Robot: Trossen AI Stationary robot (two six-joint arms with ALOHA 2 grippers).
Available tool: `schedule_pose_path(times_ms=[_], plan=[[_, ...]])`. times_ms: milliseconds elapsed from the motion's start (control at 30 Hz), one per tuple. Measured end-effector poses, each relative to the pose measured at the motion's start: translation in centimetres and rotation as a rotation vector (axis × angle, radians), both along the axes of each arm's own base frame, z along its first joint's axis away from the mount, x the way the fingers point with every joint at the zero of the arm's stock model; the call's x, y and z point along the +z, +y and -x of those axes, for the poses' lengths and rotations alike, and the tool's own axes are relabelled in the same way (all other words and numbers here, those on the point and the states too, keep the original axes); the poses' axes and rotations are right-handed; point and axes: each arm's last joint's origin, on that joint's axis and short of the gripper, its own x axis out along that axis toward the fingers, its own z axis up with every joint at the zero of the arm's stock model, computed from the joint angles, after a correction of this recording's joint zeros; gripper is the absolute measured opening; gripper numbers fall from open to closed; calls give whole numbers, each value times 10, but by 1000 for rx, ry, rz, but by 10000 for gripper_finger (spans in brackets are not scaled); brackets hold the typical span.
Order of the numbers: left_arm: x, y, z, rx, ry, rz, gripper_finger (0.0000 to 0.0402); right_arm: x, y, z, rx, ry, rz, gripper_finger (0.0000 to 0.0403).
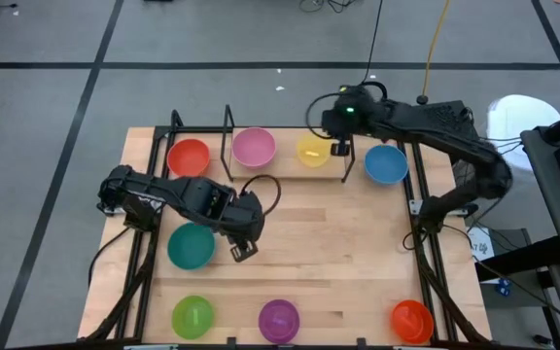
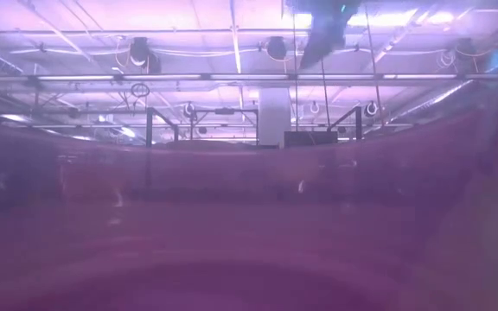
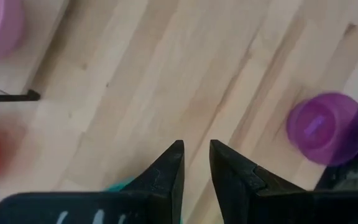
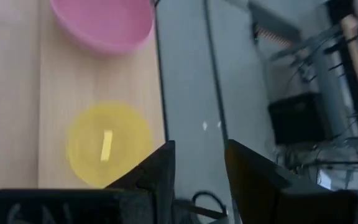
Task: Place and stack bowls onto a shelf
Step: Stack the green bowl on top of the pink bowl on the shelf
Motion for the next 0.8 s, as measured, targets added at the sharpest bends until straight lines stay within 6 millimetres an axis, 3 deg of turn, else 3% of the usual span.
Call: schedule_pose_path(times_ms=[200,333,567,800], plan=[[-32,-19,13,94,115,-15,81,35,28,31,34,-143,41,131],[-64,-28,25,200,224,-38,81,50,44,48,67,-207,65,131],[-110,-30,42,467,394,-35,81,62,58,62,84,-283,54,130],[-142,-39,43,509,386,24,81,61,59,60,86,-284,45,130]])
